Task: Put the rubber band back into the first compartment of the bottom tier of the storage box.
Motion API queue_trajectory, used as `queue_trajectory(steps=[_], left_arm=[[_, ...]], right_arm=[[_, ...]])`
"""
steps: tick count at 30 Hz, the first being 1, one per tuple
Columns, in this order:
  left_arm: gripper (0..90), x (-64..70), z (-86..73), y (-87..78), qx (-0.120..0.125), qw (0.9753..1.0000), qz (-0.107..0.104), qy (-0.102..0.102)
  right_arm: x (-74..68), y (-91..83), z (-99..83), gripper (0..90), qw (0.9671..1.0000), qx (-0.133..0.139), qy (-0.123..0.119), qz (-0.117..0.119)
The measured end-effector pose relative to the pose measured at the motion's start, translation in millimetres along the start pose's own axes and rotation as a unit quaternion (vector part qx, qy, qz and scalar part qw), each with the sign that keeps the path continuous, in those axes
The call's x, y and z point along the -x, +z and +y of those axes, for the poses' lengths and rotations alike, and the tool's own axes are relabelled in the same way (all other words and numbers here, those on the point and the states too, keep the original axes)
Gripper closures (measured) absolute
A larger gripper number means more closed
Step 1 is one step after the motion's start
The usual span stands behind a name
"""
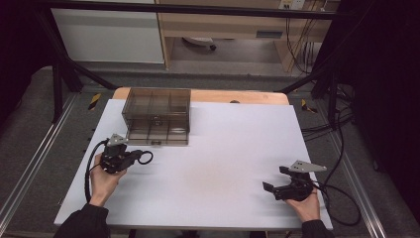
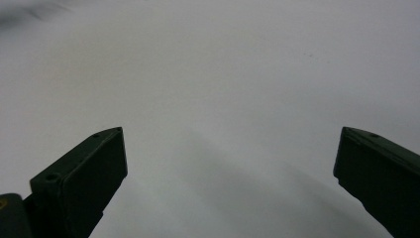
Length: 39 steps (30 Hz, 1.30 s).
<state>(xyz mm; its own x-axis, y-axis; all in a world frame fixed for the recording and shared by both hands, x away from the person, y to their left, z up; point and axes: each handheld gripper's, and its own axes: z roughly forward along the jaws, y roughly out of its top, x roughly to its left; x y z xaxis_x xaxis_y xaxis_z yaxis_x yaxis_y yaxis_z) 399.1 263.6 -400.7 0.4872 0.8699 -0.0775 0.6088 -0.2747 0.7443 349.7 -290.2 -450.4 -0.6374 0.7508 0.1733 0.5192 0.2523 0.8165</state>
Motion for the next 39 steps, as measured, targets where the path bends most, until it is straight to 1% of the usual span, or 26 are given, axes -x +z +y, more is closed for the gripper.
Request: queue_trajectory(steps=[17,27,31,39], left_arm=[[87.1,-9.2,7.9,4.1,-0.002,1.0000,0.006,-0.006],[87.1,-14.5,14.6,6.7,-0.005,0.9998,0.014,-0.011],[87.1,-16.5,18.3,7.3,-0.007,0.9998,0.017,-0.009],[87.1,-21.5,24.9,7.8,-0.005,0.9995,0.027,-0.013]], right_arm=[[-0.1,-0.1,-0.1,0.8,1.0000,-0.002,0.000,-0.001],[0.0,0.0,-0.2,0.8,1.0000,-0.002,-0.001,-0.001],[0.1,0.1,-0.2,0.8,1.0000,-0.003,-0.001,-0.001],[0.1,0.0,-0.2,0.8,1.0000,-0.003,-0.001,0.000]])
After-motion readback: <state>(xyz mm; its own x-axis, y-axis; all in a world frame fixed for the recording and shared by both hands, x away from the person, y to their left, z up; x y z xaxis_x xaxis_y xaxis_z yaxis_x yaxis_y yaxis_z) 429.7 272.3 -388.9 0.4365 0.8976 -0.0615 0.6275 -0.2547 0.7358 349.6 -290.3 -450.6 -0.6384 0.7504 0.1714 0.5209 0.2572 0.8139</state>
